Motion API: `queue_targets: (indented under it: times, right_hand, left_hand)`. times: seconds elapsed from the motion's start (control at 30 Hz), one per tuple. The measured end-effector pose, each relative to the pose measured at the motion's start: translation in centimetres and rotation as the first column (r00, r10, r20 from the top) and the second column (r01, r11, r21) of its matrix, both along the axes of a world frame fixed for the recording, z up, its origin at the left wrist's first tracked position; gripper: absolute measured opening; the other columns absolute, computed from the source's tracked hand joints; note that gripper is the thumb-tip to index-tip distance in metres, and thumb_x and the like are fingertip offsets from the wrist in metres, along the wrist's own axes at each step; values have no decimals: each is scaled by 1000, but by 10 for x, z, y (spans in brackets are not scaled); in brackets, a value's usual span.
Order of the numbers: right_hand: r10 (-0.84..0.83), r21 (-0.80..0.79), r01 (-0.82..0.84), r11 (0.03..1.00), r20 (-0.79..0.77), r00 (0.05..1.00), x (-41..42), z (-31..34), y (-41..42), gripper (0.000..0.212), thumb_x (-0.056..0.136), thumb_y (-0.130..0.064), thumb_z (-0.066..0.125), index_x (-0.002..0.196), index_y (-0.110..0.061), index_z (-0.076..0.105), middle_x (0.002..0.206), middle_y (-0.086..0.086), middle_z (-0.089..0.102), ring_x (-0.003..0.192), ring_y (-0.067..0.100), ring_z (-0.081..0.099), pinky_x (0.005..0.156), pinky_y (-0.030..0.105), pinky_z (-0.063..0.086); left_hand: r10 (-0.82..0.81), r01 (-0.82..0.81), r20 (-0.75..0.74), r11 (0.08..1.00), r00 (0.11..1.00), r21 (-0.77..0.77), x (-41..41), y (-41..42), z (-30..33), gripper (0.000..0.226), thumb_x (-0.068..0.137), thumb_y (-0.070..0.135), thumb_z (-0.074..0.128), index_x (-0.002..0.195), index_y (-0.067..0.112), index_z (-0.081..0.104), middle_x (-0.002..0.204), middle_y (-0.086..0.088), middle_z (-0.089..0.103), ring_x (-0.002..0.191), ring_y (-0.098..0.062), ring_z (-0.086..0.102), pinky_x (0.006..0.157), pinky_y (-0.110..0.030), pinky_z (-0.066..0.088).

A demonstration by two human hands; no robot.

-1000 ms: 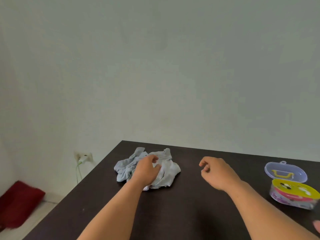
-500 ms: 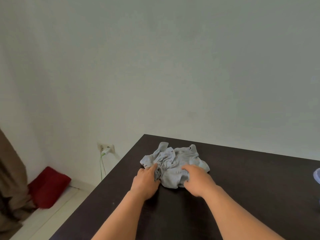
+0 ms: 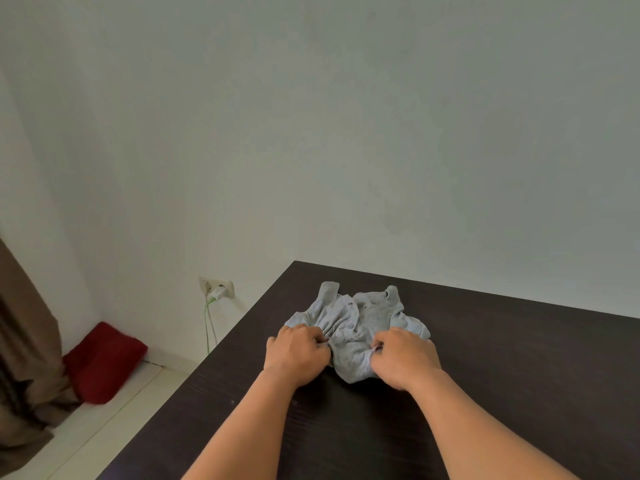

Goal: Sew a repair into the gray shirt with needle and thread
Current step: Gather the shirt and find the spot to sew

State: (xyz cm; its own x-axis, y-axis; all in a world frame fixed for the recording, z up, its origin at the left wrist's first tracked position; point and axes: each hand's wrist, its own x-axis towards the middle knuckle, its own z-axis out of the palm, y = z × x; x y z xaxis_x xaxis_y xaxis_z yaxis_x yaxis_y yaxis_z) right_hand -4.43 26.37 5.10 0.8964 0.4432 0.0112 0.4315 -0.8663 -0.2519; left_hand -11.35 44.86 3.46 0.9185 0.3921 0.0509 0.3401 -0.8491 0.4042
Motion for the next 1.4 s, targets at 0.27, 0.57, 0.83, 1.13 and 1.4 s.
queue_targets:
  times: [0.27,0.57,0.83,1.13,1.4]
  right_hand:
    - [-166,75,169,983,-49,985,30,8,-3,32,96,-46,33,106,-26,56,110,-4,62,104,20,58,93,45,39]
    - [-238,108,263,959,-199,950,63,-6,11,72,93,-55,51,151,-18,29,148,9,44,137,32,39,107,48,38]
    - [-205,180,262,948,-281,938,55,-2,-5,59,91,-43,54,145,-22,37,129,4,56,116,29,57,99,43,44]
    - [-228,267,267,926,-169,959,22,36,-93,20,89,-38,55,88,-19,48,94,1,59,81,22,59,63,32,43]
    - [-287,315,329,890,-173,942,-38,66,-192,27,83,-34,60,71,-18,43,74,-1,52,63,18,49,54,28,36]
  left_hand:
    - [184,-184,45,983,982,-19,25,-4,2,36,100,52,39,120,27,55,126,3,60,122,-23,52,99,-43,36]
    - [66,-55,-134,995,989,81,61,0,-8,56,100,55,48,143,20,43,143,-2,52,136,-31,43,109,-50,36]
    - [8,-10,-152,1000,988,-11,60,-16,-4,27,104,48,41,114,26,51,115,0,62,107,-25,58,94,-47,46]
    - [-145,140,-30,981,989,-136,35,-91,33,22,103,45,45,94,26,49,103,0,62,97,-25,62,86,-41,53]
    - [-308,300,-20,940,951,-165,-2,-166,70,24,102,43,47,88,24,55,101,0,64,97,-23,62,84,-37,50]
